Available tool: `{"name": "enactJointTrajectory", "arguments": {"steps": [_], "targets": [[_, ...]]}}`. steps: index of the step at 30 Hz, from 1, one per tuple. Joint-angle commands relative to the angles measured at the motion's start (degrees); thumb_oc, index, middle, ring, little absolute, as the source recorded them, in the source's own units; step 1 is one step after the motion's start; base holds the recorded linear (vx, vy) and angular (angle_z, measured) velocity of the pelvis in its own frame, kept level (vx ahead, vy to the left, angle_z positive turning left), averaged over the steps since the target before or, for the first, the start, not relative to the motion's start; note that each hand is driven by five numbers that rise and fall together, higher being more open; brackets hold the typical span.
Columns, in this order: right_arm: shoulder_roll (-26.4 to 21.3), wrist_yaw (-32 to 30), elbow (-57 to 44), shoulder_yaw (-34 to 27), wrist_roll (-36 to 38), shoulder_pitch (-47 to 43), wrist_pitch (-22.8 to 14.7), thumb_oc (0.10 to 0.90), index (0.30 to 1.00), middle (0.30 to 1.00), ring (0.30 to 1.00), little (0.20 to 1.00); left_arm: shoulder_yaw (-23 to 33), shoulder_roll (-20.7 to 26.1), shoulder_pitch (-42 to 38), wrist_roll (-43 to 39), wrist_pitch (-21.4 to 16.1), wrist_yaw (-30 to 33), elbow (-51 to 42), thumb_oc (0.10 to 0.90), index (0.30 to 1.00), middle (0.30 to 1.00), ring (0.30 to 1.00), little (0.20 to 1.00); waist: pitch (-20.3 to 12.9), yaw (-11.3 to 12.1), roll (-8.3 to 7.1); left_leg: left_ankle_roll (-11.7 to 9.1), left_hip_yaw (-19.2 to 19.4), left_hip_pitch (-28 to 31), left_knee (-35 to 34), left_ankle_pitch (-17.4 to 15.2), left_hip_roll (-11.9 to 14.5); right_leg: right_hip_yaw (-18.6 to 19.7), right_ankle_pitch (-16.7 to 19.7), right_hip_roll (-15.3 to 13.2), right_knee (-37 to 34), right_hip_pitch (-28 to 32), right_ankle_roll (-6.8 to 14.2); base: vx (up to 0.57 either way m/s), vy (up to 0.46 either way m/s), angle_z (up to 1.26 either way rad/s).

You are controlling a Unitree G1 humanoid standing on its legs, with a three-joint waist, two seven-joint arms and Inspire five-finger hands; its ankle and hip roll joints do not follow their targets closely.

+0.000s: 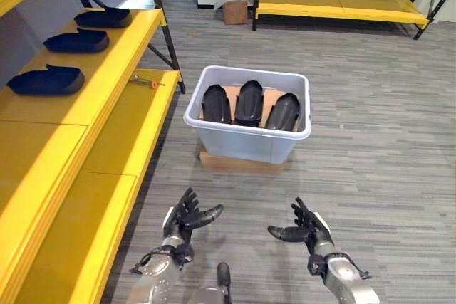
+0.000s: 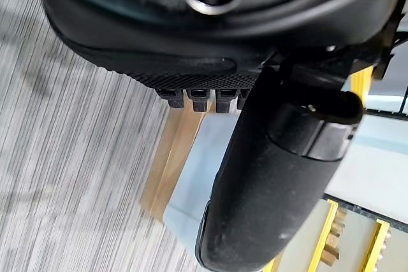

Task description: Move parts from the plastic box to the shelf.

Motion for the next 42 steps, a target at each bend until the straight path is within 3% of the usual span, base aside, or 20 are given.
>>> {"name": "enactJointTrajectory", "arguments": {"steps": [1, 2, 4, 5, 6, 7, 8, 12, 14, 15, 19, 25, 27, 29, 31, 33, 36, 38, 40, 42], "targets": [[-2.0, 0.1, -5.4, -1.6, -1.8, -1.7, -4.1, 0.9, 1.0, 1.0, 1.0, 1.0, -0.3, -0.9, -0.5, 0.9, -4.1, -1.2, -5.2, 0.9, 1.0, 1.0, 1.0, 1.0, -2.1, -0.4, 0.36, -1.1, -2.0, -2.2, 8.0, -9.1, 3.4, 0.1, 8.3, 3.8, 11.7, -6.8, -0.6, 0.12, 0.129, -0.06], [-2.0, 0.1, -5.4, -1.6, -1.8, -1.7, -4.1, 0.9, 1.0, 1.0, 1.0, 1.0, -0.3, -0.9, -0.5, 0.9, -4.1, -1.2, -5.2, 0.9, 1.0, 1.0, 1.0, 1.0, -2.3, -0.4, 0.44, -1.1, -1.9, -2.4, 7.9, -9.0, 3.5, 0.1, 8.5, 4.0, 11.5, -7.0, -0.7, 0.06, 0.091, 0.11], [-1.7, 0.3, -5.6, -1.3, -2.1, -1.5, -4.1, 0.9, 1.0, 1.0, 1.0, 1.0, -0.3, -0.6, -0.4, 1.6, -3.9, -1.1, -5.3, 0.9, 1.0, 1.0, 1.0, 1.0, -1.7, -1.0, 1.1, 0.4, -2.3, -0.1, 6.9, -9.7, 2.5, 1.4, 15.3, 3.4, 20.5, -11.0, 0.4, 0.11, 0.147, 0.16], [-1.5, 0.4, -5.9, -0.9, -2.5, -1.4, -4.0, 0.9, 1.0, 1.0, 1.0, 1.0, -0.4, -0.5, -0.5, 1.9, -3.9, -1.0, -5.4, 0.9, 1.0, 1.0, 1.0, 1.0, -0.3, -2.0, 2.92, 1.6, -2.8, 2.3, 5.3, -9.7, 3.0, 1.7, 19.2, 3.6, 29.2, -14.9, 0.5, 0.12, 0.151, 0.09], [-1.5, 0.4, -5.9, -0.9, -2.5, -1.4, -4.0, 0.9, 1.0, 1.0, 1.0, 1.0, -0.4, -0.5, -0.5, 1.9, -3.9, -1.0, -5.4, 0.9, 1.0, 1.0, 1.0, 1.0, -0.2, -1.9, 2.8, 1.6, -2.7, 2.4, 5.3, -9.7, 2.9, 1.9, 19.0, 3.5, 29.5, -15.0, 0.5, 0.19, 0.173, 0.12], [-1.6, 0.5, -6.1, -1.0, -3.2, -0.8, -3.9, 0.9, 1.0, 1.0, 1.0, 1.0, -0.7, -0.3, -0.4, 2.3, -3.9, -1.3, -5.6, 0.9, 1.0, 1.0, 1.0, 1.0, 0.6, -2.8, 4.59, 2.0, -3.2, 4.6, 4.0, -9.8, 3.4, 0.8, 18.2, 3.6, 34.1, -18.8, 0.1, 0.11, 0.069, 0.2], [-1.6, 0.5, -6.1, -1.0, -3.2, -0.8, -3.9, 0.9, 1.0, 1.0, 1.0, 1.0, -0.7, -0.4, -0.4, 2.3, -3.9, -1.3, -5.6, 0.9, 1.0, 1.0, 1.0, 1.0, 0.7, -2.9, 4.47, 2.0, -3.2, 4.7, 4.0, -9.8, 3.3, 0.9, 18.0, 3.5, 34.3, -18.8, 0.2, 0.25, 0.074, 0.11], [-1.6, 0.2, -6.6, -1.5, -2.4, 0.2, -4.0, 0.9, 1.0, 1.0, 1.0, 1.0, -0.6, -0.3, 0.6, 1.6, -4.2, -2.1, -5.5, 0.9, 1.0, 1.0, 1.0, 1.0, 1.0, -4.9, 4.19, -0.1, -3.6, 9.2, 1.0, -11.5, 2.3, -0.2, 15.8, -1.1, 12.9, -21.7, -0.7, 0.24, -0.126, 0.02], [-1.7, 0.3, -6.6, -1.9, -3.1, 0.2, -3.8, 0.9, 1.0, 1.0, 1.0, 1.0, 0.1, -0.5, 0.9, 1.8, -4.3, -2.5, -4.8, 0.9, 1.0, 1.0, 1.0, 1.0, 1.1, -5.8, 3.43, -2.3, -4.7, 12.3, -0.2, -13.1, 2.8, 1.9, 19.3, -3.2, -3.3, -21.6, 1.2, 0.41, -0.344, 0.12], [-2.0, 0.7, -6.6, -2.0, -4.2, 0.1, -3.5, 0.9, 1.0, 1.0, 1.0, 1.0, 0.7, -0.6, 1.3, 2.3, -4.4, -3.0, -4.8, 0.9, 1.0, 1.0, 1.0, 1.0, 0.9, -5.8, 3.09, -3.2, -4.8, 14.2, -0.5, -14.0, 3.3, 0.5, 21.2, -4.3, -5.9, -21.4, 2.4, 0.44, -0.352, 0.07], [-3.1, 1.4, -6.6, -2.3, -3.4, 0.1, -3.8, 0.9, 1.0, 1.0, 1.0, 1.0, 0.6, -1.7, 1.2, 2.6, -4.5, -3.7, -3.7, 0.9, 1.0, 1.0, 1.0, 1.0, -1.0, -5.8, 2.52, -4.4, -5.6, 15.3, 0.8, -14.8, 4.9, -0.9, 19.9, -1.7, -6.9, -18.6, 1.3, 0.28, -0.238, 0.24], [-5.4, 0.4, -6.9, -2.9, -1.7, -0.9, -5.1, 0.9, 1.0, 1.0, 1.0, 1.0, -0.6, -2.6, -0.8, 1.7, -4.7, -3.0, -3.4, 0.9, 1.0, 1.0, 1.0, 1.0, -2.3, -6.3, 2.96, -7.1, -6.6, 14.0, 2.7, -10.5, 9.7, -1.9, 15.4, 4.0, -5.5, -18.8, -1.7, 0.17, -0.248, 0.02], [-5.8, -0.2, -6.1, -3.0, -0.7, -1.3, -5.1, 0.9, 1.0, 1.0, 1.0, 1.0, -0.9, -3.0, -1.5, 1.0, -4.8, -2.6, -2.7, 0.9, 1.0, 1.0, 1.0, 1.0, -1.9, -6.1, 2.13, -8.4, -6.8, 9.9, 12.5, -7.3, 10.6, -2.0, 12.6, 6.1, -4.9, -17.5, -4.3, 0.18, -0.295, 0.07], [-5.9, -0.3, -6.1, -3.1, -0.4, -1.3, -5.3, 0.9, 1.0, 1.0, 1.0, 1.0, -0.9, -3.0, -1.5, 0.8, -4.9, -2.6, -2.8, 0.9, 1.0, 1.0, 1.0, 1.0, -1.5, -6.0, 1.79, -8.7, -7.4, 7.8, 16.6, -6.3, 10.6, -2.2, 12.1, 6.4, -4.9, -16.8, -5.0, 0.04, -0.122, 0.02], [-6.0, -0.3, -6.2, -3.1, 0.1, -1.2, -5.4, 0.9, 1.0, 1.0, 1.0, 1.0, -1.1, -3.0, -1.4, 0.3, -4.8, -2.5, -2.9, 0.9, 1.0, 1.0, 1.0, 1.0, 0.0, -5.1, 0.41, -9.4, -8.5, 2.7, 27.2, -2.6, 10.1, -2.8, 10.7, 6.9, -5.3, -14.3, -6.7, 0.04, -0.176, -0.11], [-6.1, -0.5, -6.3, -3.1, 0.3, -1.0, -5.4, 0.9, 1.0, 1.0, 1.0, 1.0, -1.0, -2.7, -1.2, 0.1, -4.6, -2.6, -3.1, 0.9, 1.0, 1.0, 1.0, 1.0, 1.4, -4.4, -0.76, -9.5, -8.0, -0.4, 34.1, -1.3, 9.6, -3.7, 9.8, 7.2, -5.6, -12.3, -7.9, 0.08, -0.164, 0.25], [-5.9, -1.2, -6.1, -3.0, 0.2, -0.9, -5.4, 0.9, 1.0, 1.0, 1.0, 1.0, -1.2, -2.5, -1.0, 0.2, -4.3, -2.5, -3.1, 0.9, 1.0, 1.0, 1.0, 1.0, 2.2, -3.5, -1.08, -8.3, -6.2, -4.1, 28.2, -3.1, 9.5, -4.0, 8.8, 7.7, -6.6, -10.3, -7.6, 0.14, -0.027, 0.25], [-5.5, -1.4, -6.3, -3.4, 0.1, -0.3, -5.7, 0.9, 1.0, 1.0, 1.0, 1.0, -1.4, -2.0, -0.2, 0.5, -4.1, -2.7, -3.4, 0.9, 1.0, 1.0, 1.0, 1.0, 1.7, -3.5, -1.14, -7.6, -4.0, -4.6, 14.5, -4.6, 13.1, -4.2, 7.7, 7.7, -7.7, -8.9, -6.3, 0.26, 0.119, 0.21], [-5.3, -1.8, -5.4, -3.3, -0.3, -0.1, -5.7, 0.9, 1.0, 1.0, 1.0, 1.0, -1.2, -1.8, 0.0, 1.3, -4.1, -2.4, -3.2, 0.9, 1.0, 1.0, 1.0, 1.0, 1.3, -2.6, -0.2, -9.1, -3.9, -5.2, 4.0, 1.7, 16.0, -3.7, 6.6, 8.5, -8.1, -7.0, -5.5, 0.25, 0.163, 0.06], [-5.2, -1.7, -5.0, -3.2, -0.6, -0.2, -5.6, 0.9, 1.0, 1.0, 1.0, 1.0, -0.8, -1.7, 0.0, 1.5, -4.0, -2.2, -3.1, 0.9, 1.0, 1.0, 1.0, 1.0, 1.1, -1.9, 0.41, -10.2, -4.9, -4.6, -2.1, 5.1, 17.7, -3.0, 5.5, 8.9, -8.3, -5.2, -5.0, 0.27, 0.171, -0.04]]}}
